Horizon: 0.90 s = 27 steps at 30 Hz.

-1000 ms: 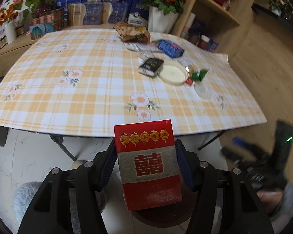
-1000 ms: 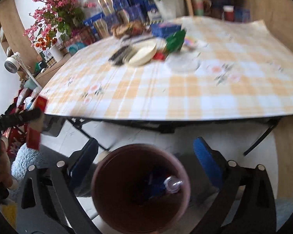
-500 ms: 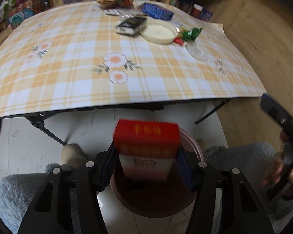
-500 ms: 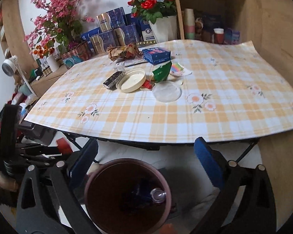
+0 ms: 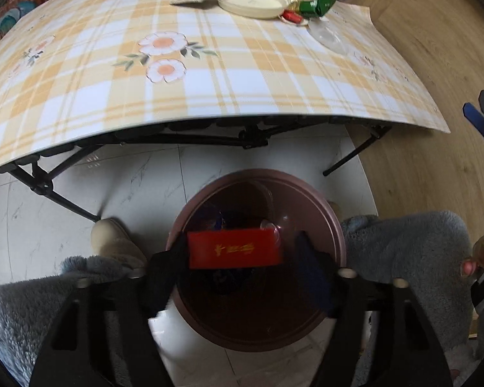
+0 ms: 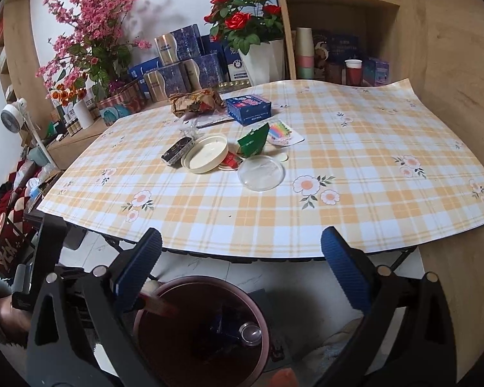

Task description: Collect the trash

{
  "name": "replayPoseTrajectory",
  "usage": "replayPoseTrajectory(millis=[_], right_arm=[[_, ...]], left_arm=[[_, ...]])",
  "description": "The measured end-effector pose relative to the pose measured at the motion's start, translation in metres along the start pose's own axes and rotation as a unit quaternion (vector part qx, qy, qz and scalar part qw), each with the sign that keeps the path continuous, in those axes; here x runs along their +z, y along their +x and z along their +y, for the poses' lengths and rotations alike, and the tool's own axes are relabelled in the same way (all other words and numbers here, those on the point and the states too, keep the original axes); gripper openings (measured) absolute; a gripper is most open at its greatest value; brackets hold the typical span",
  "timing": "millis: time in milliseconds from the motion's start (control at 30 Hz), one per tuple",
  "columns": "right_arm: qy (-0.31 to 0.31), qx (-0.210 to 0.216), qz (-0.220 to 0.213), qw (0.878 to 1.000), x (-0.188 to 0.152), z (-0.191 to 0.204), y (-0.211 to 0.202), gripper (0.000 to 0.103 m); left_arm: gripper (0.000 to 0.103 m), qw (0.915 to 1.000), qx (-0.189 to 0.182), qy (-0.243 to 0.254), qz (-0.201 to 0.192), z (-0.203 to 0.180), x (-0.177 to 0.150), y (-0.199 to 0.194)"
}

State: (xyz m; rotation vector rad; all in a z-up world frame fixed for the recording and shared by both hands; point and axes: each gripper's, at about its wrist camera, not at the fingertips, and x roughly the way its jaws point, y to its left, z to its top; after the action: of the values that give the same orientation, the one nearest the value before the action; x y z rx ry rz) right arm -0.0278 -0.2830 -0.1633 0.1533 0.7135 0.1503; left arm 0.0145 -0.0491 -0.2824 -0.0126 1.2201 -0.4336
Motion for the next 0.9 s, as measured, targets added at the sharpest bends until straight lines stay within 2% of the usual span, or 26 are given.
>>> replayPoseTrajectory(millis=[100,367,467,567,667,900], right_arm=[[0.012,0.006,0.003,1.000,0.000,-0.006,0.000,0.097],[0.001,0.009,-0.003,1.000,0.006,-0.007,0.000,0.097],[-0.012,0.004,-0.007,1.000,0.011,-0.005,-0.001,0.097],[-0.021,0.010,0.008,1.000,0.017,-0.004,0.004,0.097],[-0.033,0.000,0.014,0.999,0.025,-0.003,0.008,0.097],[-0.056,-0.018,0.025,0.998,0.048,-0.006,0.020,0.097]], left_arm=[[0.088,0.9997,0.006,0.000,-0.022,0.001,0.003,-0.009],[0.095,0.9918,0.038,-0.004,-0.122,0.009,0.025,-0.059],[0.097,0.9857,0.047,-0.003,-0.162,0.016,0.038,-0.081],[0.097,0.9751,0.070,0.005,-0.210,0.018,0.052,-0.105],[0.097,0.9668,0.077,0.016,-0.243,0.021,0.064,-0.124],[0.097,0.9563,0.070,0.012,-0.284,0.034,0.091,-0.149]])
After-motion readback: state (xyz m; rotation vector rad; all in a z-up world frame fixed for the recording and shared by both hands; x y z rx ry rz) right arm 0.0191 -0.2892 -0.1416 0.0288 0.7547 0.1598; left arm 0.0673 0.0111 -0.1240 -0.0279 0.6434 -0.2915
